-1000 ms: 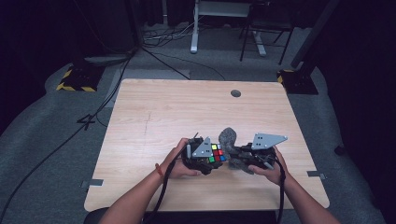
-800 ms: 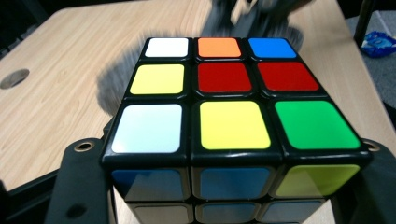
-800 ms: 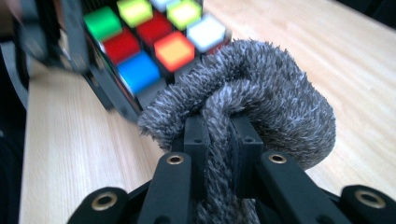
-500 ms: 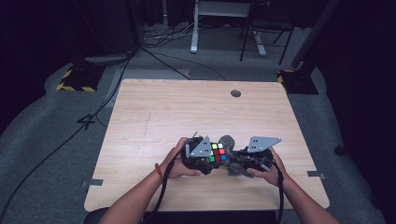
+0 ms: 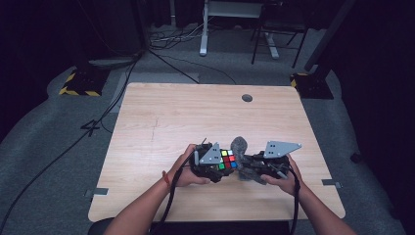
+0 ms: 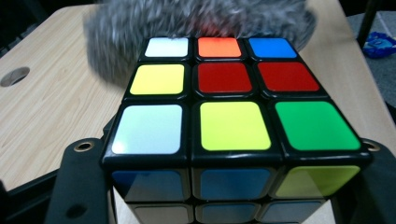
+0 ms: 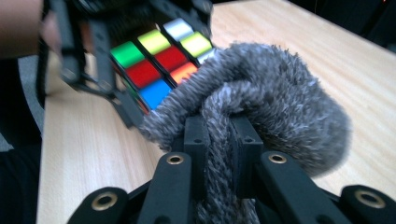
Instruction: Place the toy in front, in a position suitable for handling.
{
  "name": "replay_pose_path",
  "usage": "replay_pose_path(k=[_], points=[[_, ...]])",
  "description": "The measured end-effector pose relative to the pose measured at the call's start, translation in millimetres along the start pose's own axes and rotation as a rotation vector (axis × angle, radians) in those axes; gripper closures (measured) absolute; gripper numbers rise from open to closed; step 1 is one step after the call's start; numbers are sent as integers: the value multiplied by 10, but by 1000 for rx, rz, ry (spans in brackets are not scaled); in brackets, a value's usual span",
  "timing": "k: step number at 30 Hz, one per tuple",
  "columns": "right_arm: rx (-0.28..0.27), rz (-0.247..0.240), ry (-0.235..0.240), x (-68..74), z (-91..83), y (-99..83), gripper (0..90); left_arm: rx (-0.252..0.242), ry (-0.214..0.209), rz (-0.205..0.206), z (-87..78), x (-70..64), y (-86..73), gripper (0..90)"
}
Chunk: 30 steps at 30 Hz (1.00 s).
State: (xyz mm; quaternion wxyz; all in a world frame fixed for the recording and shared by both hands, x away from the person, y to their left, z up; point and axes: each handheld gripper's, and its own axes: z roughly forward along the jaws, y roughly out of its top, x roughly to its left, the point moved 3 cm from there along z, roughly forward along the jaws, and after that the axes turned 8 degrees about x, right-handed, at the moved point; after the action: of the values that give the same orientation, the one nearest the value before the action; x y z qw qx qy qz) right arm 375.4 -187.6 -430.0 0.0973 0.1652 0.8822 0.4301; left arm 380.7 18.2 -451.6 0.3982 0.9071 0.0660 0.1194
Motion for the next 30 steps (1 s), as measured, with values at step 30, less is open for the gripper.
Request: replay_pose_path(k=[30], points=[[-49,-18,20,32,-55,36,802,17,-22,-22,43,40,-34,332]])
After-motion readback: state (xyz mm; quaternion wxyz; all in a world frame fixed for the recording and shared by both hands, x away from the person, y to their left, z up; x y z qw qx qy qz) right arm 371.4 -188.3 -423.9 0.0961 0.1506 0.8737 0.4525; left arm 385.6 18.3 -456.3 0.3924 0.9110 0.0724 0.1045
